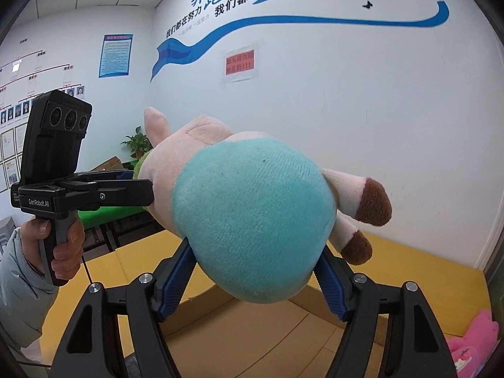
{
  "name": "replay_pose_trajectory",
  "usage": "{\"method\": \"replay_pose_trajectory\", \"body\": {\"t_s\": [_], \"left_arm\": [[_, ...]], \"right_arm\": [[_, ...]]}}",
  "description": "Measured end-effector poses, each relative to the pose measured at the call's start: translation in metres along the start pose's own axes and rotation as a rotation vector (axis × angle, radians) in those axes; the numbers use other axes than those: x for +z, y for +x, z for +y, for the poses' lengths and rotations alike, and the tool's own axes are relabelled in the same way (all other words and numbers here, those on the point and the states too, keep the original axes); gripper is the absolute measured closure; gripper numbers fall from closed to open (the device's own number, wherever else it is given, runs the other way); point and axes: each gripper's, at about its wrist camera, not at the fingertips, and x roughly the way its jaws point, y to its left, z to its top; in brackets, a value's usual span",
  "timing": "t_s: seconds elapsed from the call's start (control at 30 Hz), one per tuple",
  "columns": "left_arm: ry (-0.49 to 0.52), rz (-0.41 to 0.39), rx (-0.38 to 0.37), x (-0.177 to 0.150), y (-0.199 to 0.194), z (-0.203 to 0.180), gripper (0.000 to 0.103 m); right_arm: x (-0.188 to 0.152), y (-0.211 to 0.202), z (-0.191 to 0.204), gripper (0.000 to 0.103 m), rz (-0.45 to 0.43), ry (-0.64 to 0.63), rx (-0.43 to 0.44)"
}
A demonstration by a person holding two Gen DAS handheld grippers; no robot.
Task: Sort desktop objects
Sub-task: 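Lift the pig plush with both grippers and carry it over the cardboard box, then lower the pig plush into the box and open both grippers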
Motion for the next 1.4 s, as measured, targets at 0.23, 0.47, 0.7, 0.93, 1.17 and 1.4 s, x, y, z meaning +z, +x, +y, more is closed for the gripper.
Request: {"method": "replay_pose_trajectory", "body": {"t_s": [0.23,0.47,0.7,0.93,1.17,1.4], "left_arm": [[-0.081,0.130,0.004,-0.022,0.065,0.056,0.038],[-0.147,0.231,0.047,-0.053,0.113,0.103,0.038],[-0.208,0.354,0.060,-0.080,0.163,0.128,0.038],[-0.248,0.491,0.114,-0.126,0.184,0.146,0.038],[-0.275,0.564,0.213,-0.143,0.189,0.155,0.034],[-0.296,0.578,0.227,-0.138,0.178,0.151,0.029]], "right_arm": [[-0.028,0.085,-0.055,0.032,0.089,0.131,0.042],[-0.065,0.170,-0.091,0.032,0.193,0.212,0.069],[-0.106,0.224,-0.118,0.032,0.300,0.277,0.066],[-0.158,0.268,-0.129,0.032,0.437,0.336,0.095],[-0.193,0.298,-0.126,0.026,0.527,0.389,0.105],[-0.199,0.293,-0.134,0.008,0.579,0.420,0.058]]}}
